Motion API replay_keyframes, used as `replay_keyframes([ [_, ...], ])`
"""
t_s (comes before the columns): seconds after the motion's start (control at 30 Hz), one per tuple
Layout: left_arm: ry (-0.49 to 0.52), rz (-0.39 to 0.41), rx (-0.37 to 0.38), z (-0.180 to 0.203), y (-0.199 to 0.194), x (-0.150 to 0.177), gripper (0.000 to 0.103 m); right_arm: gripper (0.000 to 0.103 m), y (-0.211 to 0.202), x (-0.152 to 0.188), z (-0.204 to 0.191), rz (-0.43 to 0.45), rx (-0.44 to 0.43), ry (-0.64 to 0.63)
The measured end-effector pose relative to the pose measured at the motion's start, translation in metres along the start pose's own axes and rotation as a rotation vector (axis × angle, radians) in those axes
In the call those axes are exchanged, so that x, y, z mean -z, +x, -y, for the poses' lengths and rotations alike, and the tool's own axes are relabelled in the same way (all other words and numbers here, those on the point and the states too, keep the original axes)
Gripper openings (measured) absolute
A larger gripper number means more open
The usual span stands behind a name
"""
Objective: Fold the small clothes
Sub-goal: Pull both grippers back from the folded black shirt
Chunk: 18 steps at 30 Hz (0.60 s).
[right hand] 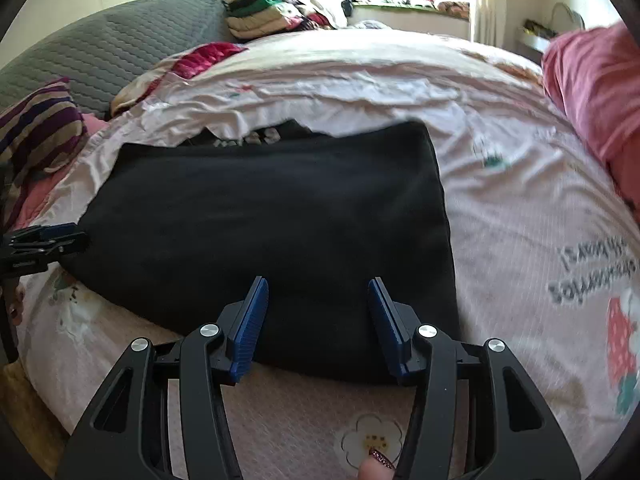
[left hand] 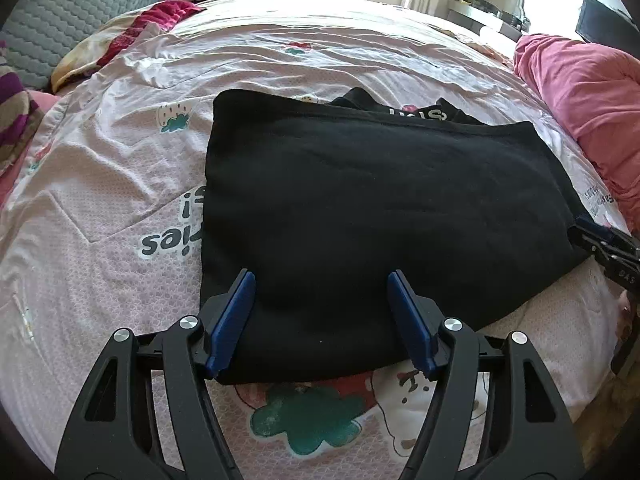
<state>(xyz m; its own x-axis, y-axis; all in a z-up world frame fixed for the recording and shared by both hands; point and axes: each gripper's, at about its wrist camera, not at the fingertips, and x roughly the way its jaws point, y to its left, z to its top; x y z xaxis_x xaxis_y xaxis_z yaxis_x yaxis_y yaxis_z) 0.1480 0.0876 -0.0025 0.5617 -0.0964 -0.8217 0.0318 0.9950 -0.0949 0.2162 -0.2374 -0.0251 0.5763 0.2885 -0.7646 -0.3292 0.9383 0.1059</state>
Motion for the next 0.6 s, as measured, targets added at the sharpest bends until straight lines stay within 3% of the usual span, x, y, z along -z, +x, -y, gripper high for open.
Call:
replay_keyframes([
  [0.6,0.022,-0.007,0.015,-0.002,-0.008,0.011,0.061,0.051,-0.005,0.012,0.001,0.008,0.004,0.05],
])
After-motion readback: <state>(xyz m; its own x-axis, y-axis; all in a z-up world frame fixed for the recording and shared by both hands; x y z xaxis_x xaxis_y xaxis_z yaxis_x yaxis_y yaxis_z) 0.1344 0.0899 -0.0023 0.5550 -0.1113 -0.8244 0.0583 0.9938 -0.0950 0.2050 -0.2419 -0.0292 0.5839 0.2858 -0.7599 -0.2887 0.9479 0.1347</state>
